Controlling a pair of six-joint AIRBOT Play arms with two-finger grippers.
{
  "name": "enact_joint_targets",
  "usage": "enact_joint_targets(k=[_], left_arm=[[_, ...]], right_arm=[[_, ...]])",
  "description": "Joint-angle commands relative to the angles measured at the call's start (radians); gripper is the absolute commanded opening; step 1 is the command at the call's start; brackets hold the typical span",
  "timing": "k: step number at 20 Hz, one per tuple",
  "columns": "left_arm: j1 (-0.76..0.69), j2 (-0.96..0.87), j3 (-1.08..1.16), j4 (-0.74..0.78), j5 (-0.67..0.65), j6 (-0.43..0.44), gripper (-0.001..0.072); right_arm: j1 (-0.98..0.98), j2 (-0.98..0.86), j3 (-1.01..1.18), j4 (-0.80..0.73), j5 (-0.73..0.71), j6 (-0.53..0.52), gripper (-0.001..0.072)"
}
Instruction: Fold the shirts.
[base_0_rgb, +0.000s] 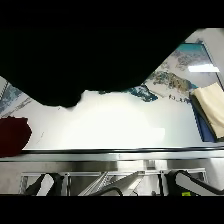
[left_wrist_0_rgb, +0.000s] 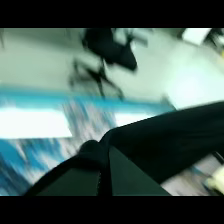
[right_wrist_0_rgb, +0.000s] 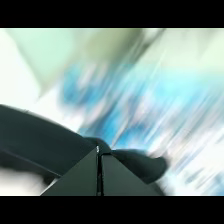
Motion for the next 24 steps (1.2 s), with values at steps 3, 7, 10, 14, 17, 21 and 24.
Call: enact_joint_targets(k=[3,7,10,14,17,21,24], left_arm=[[0.244,0.0,0.425,0.018,0.052,-0.099,0.0014],[0.033,-0.146,0.417,0.022,0.034,0.039,0.0014],[-0.22,-0.235,0.29,0.204,0.077,0.084,0.0014],[-0.492,-0.418,0.202,0.502,0.136,0.061,0.0015],[-0.599,-0.578,0.166,0.602,0.246,0.027,0.0014],[-0.628,-0.784,0.166,0.658,0.285,-0.003,0.0015],[-0.628,-0.903,0.166,0.66,0.322,-0.026,0.0015]], right_arm=[[-0.251,0.185,0.185,-0.061,-0.224,-0.081,0.0019],[-0.349,0.085,0.181,0.181,-0.076,-0.146,0.0019],[-0.349,-0.031,0.096,0.369,0.052,-0.151,0.002],[-0.105,-0.14,-0.167,0.128,0.035,-0.151,0.002],[0.153,-0.282,-0.393,-0.135,-0.156,-0.151,0.0019],[0.261,-0.596,-0.421,-0.192,-0.324,-0.129,0.0019],[0.269,-0.749,-0.373,-0.192,-0.431,-0.128,0.0019]])
